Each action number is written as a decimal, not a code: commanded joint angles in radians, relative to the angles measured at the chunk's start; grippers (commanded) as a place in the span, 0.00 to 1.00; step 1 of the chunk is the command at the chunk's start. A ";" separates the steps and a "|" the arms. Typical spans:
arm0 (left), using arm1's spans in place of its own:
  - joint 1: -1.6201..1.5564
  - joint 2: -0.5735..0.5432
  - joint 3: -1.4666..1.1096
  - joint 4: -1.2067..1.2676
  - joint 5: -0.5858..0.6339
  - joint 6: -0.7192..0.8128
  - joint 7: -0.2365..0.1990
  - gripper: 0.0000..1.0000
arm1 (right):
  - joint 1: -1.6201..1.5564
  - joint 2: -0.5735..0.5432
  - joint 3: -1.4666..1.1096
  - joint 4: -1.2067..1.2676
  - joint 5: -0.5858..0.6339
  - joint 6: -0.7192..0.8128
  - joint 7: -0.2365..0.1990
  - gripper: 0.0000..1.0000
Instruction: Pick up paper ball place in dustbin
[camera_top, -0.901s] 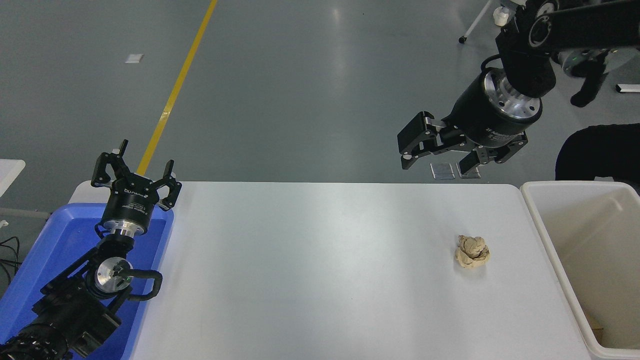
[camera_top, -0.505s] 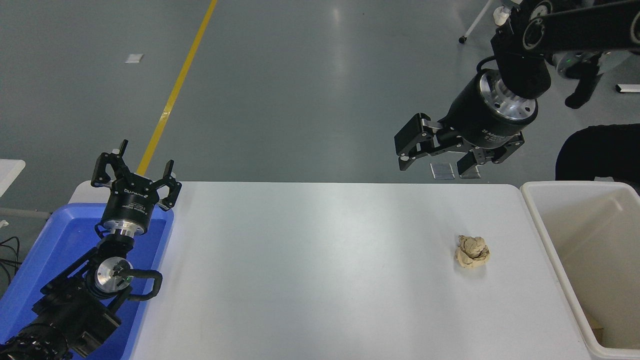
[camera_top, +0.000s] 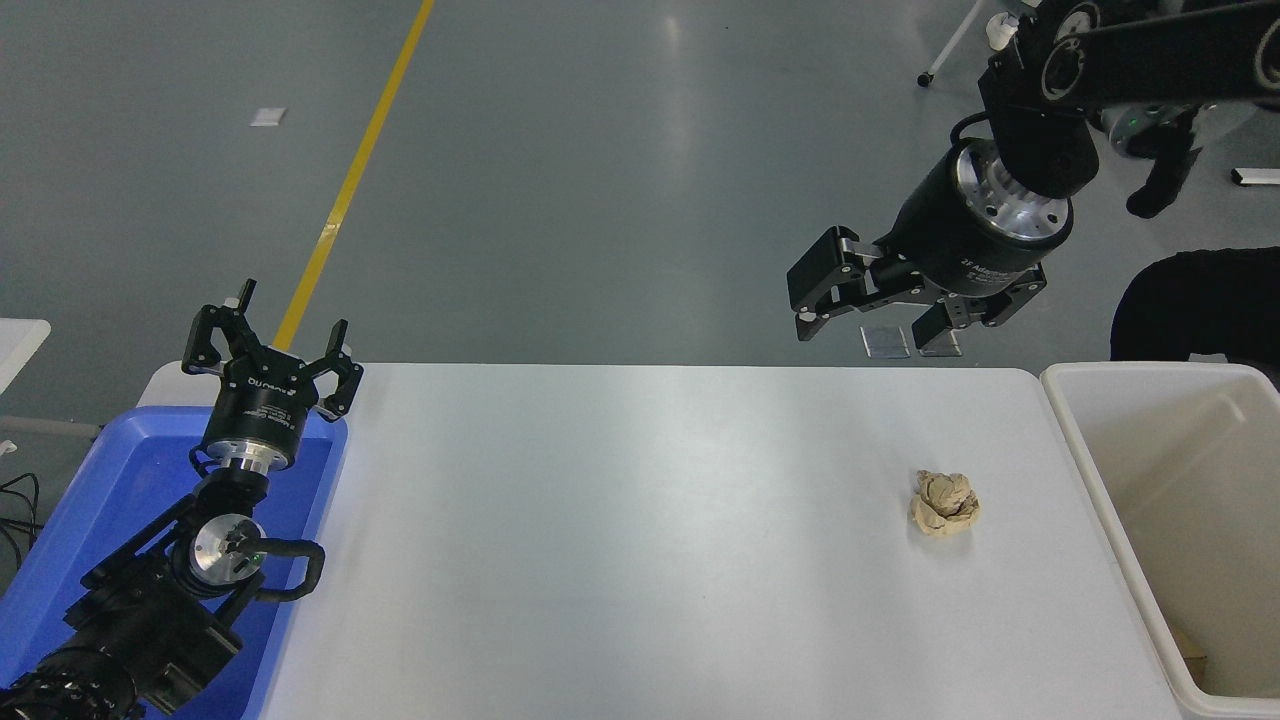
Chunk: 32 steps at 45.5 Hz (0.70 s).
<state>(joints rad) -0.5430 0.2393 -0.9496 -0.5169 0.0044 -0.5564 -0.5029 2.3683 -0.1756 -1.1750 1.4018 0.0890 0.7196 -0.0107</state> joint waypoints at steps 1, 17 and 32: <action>0.000 0.000 0.000 0.000 -0.001 0.000 0.000 0.98 | 0.000 0.002 0.000 -0.001 0.000 0.000 0.000 1.00; 0.000 0.000 0.000 0.000 -0.001 0.001 0.000 0.98 | 0.000 -0.001 -0.017 -0.004 -0.003 -0.002 0.000 1.00; 0.000 0.000 0.000 0.000 0.000 0.000 0.000 0.98 | -0.011 0.031 -0.015 -0.027 -0.006 -0.003 0.000 1.00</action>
<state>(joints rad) -0.5430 0.2393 -0.9496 -0.5169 0.0040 -0.5564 -0.5029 2.3654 -0.1686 -1.1894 1.3927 0.0853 0.7179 -0.0108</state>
